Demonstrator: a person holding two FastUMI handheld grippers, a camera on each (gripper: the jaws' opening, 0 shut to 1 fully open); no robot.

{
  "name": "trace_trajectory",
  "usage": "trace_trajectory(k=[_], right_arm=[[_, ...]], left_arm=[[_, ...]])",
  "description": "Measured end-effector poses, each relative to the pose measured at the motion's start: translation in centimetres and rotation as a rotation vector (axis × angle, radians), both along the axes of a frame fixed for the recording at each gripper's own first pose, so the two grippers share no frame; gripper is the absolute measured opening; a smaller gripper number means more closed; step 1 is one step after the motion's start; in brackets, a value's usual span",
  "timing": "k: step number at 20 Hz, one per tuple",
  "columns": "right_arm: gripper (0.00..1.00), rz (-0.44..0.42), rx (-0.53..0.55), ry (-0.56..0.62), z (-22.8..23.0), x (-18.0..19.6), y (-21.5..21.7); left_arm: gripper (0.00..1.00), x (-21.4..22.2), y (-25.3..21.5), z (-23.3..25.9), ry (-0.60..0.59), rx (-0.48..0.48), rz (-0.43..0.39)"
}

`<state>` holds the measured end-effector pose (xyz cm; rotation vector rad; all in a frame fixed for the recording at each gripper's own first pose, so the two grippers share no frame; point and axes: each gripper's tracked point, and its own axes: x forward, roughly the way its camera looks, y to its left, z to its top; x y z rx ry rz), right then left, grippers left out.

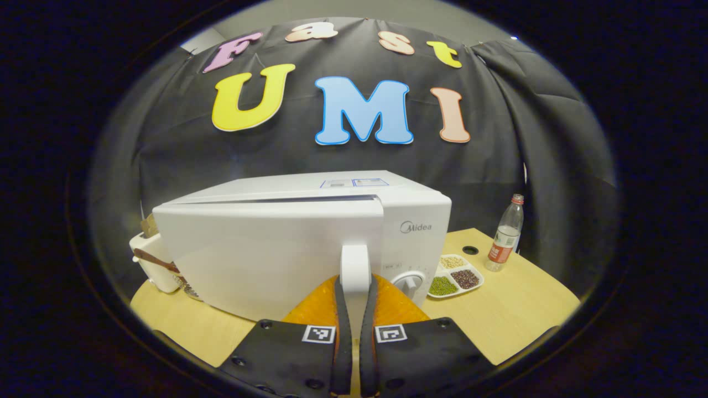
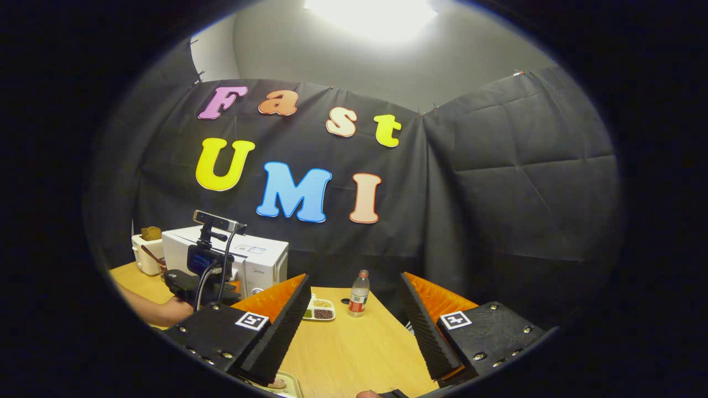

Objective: Open the microwave oven with the left hand, put the food in, and close the microwave oven.

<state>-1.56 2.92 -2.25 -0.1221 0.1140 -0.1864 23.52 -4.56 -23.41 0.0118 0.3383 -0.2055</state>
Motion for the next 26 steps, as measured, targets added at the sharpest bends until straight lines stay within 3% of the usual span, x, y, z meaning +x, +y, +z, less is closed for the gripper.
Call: trace_trajectory(k=[7,18,26], right_arm=[[0.97,0.129,0.036,-0.044,0.5,1.5,2.2],[0.97,0.372,0.075,-0.035,-0.2,2.2,8.4],[0.97,0.499,0.147,-0.021,-1.5,2.4,13.4]], left_arm=[[0.12,-6.8,3.9,0.3,0.047,0.005,-0.007],[0.16,-16.0,13.8,1.0,0.059,0.101,0.156],[0.17,-19.4,20.8,1.0,0.096,0.166,0.227]])
